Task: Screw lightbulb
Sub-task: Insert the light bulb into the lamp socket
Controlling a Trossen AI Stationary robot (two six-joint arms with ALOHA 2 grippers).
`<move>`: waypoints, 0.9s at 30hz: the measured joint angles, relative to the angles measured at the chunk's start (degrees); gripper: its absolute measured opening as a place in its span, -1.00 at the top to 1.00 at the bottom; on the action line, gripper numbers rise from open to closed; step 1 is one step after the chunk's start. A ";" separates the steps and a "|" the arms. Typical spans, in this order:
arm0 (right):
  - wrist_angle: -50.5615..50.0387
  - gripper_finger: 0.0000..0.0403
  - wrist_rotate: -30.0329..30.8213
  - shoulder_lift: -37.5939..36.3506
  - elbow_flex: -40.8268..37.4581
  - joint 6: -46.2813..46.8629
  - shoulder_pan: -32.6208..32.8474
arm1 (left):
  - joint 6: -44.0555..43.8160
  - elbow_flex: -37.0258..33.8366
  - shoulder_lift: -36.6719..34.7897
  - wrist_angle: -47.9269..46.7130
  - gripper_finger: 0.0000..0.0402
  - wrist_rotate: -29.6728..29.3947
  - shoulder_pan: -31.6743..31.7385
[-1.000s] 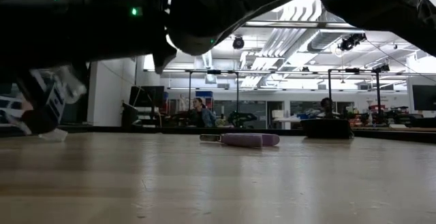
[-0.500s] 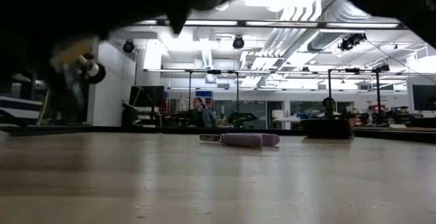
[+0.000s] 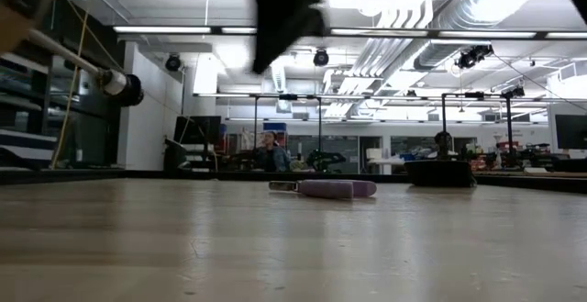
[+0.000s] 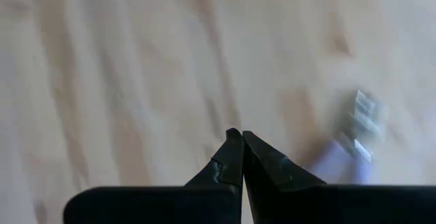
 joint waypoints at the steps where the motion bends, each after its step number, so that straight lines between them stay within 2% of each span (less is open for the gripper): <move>1: 0.14 1.00 0.17 -3.09 -3.60 1.17 -0.09 | 0.05 0.00 0.23 -0.12 0.44 1.14 -1.38; 4: 4.05 1.00 0.74 -13.20 -15.48 6.96 -0.41 | -0.98 0.00 0.83 0.21 0.44 7.30 -4.60; 9: 16.98 1.00 3.61 -30.08 -33.57 19.13 0.60 | -9.86 0.75 1.32 8.14 0.44 28.95 -5.40; 12: 23.97 1.00 7.94 -37.10 -41.71 25.00 1.90 | -17.43 1.89 1.60 14.44 0.44 37.95 -5.10; 16: 30.60 1.00 13.49 -42.02 -48.16 29.03 3.86 | -24.02 5.25 2.88 18.86 0.44 42.92 -3.95; 20: 33.38 1.00 13.88 -42.05 -50.57 29.68 5.12 | -28.29 6.37 4.14 18.56 0.44 46.68 -3.30; 27: 35.58 1.00 13.97 -41.12 -50.60 28.76 6.41 | -25.96 6.32 11.99 17.98 0.44 48.15 -3.34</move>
